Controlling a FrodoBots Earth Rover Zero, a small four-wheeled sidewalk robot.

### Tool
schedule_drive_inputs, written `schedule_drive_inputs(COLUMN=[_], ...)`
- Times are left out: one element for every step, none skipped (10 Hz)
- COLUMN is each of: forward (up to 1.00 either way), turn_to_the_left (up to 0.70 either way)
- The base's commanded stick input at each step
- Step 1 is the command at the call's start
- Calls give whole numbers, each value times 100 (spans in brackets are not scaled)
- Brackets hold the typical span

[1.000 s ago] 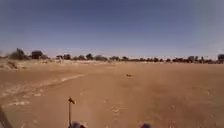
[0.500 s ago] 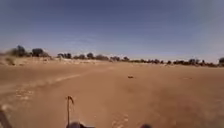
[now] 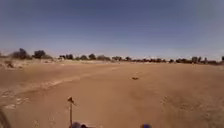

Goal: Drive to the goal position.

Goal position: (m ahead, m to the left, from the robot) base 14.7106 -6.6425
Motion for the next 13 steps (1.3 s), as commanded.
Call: schedule_drive_inputs(forward=[70,70,70,70,70,70,70,70,70,70,70,70,70], turn_to_the_left=[0,0,0,0,0,0,0,0,0,0,0,0,0])
